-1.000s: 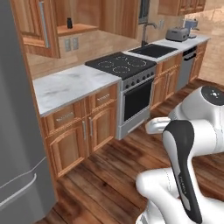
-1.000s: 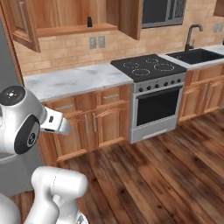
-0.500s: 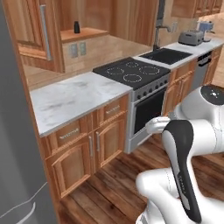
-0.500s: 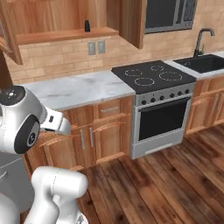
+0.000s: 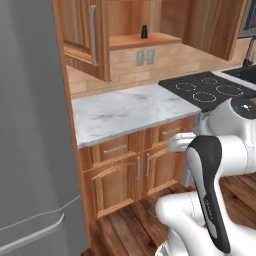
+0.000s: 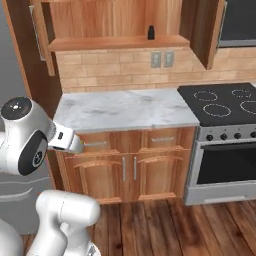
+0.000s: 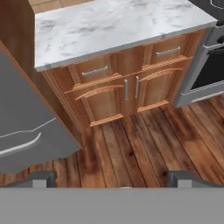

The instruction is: Move the ketchup and shaker from the cabinet to the dining counter.

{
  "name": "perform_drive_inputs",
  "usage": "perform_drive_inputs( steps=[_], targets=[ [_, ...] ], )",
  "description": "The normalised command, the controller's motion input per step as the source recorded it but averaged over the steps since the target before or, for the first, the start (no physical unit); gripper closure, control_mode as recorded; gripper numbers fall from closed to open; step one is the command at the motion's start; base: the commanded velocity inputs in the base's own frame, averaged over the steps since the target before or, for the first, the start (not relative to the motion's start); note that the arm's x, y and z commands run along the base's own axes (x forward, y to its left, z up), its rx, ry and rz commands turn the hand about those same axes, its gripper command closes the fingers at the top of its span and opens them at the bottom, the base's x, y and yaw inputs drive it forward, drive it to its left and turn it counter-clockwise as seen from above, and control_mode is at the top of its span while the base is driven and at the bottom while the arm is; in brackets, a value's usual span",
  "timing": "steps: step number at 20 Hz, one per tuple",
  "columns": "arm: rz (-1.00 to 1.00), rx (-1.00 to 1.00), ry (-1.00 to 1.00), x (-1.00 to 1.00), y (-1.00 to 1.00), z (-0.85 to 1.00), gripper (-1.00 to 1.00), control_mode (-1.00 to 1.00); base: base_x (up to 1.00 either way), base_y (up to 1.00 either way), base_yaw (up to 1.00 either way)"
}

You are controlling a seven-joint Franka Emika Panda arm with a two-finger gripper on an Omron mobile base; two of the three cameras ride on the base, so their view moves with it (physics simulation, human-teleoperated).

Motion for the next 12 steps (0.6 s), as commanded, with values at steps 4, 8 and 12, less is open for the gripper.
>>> perform_drive_inputs(
  steps=[4,8,12],
  targets=[
    [0.0,0.0,0.0,0.0,0.0,0.0,-1.0,1.0,0.37,-0.32,0.46],
    [0.0,0.0,0.0,0.0,0.0,0.0,-1.0,1.0,0.43,-0.56,0.1],
    [0.0,0.0,0.0,0.0,0.0,0.0,-1.0,1.0,0.45,-0.57,0.0]
  ],
)
